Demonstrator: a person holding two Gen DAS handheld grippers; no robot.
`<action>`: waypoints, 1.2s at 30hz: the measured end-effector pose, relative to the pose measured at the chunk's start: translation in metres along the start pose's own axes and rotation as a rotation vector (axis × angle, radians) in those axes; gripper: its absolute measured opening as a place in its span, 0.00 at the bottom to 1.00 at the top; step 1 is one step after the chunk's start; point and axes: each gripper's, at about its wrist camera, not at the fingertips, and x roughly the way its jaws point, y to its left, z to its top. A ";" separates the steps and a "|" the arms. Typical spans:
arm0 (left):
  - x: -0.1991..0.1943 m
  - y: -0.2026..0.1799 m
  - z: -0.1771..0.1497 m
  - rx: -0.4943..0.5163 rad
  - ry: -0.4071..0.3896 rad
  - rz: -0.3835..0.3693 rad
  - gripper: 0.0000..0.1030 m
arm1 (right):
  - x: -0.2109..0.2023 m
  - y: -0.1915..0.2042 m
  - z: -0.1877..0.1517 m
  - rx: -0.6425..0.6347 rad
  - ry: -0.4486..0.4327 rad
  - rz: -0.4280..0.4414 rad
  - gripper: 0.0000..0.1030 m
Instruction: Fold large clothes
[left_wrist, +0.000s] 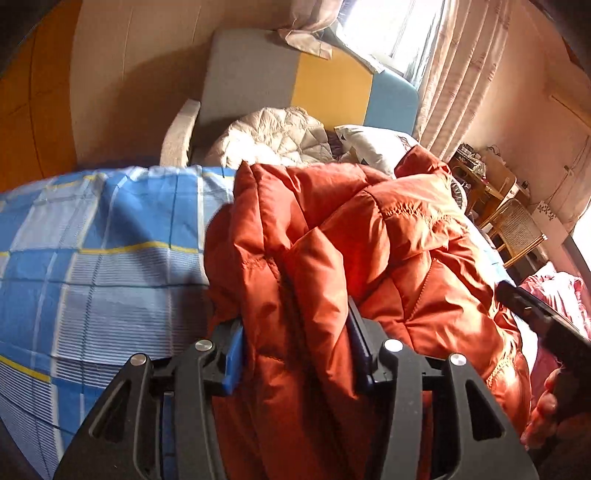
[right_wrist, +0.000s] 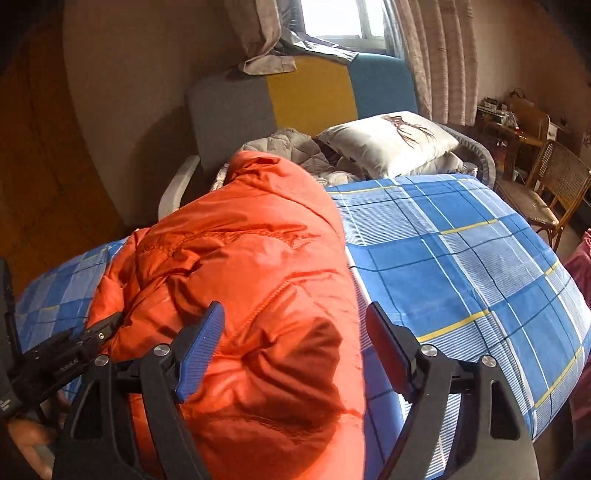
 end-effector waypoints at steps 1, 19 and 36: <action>-0.004 -0.001 0.002 0.003 -0.006 0.003 0.46 | 0.008 0.003 0.003 -0.011 0.006 -0.008 0.71; 0.025 -0.020 0.007 0.068 -0.028 0.007 0.50 | 0.045 0.033 -0.014 -0.078 0.089 -0.008 0.68; -0.016 -0.017 -0.019 0.052 -0.108 0.015 0.67 | 0.008 0.039 -0.025 -0.020 0.000 -0.061 0.71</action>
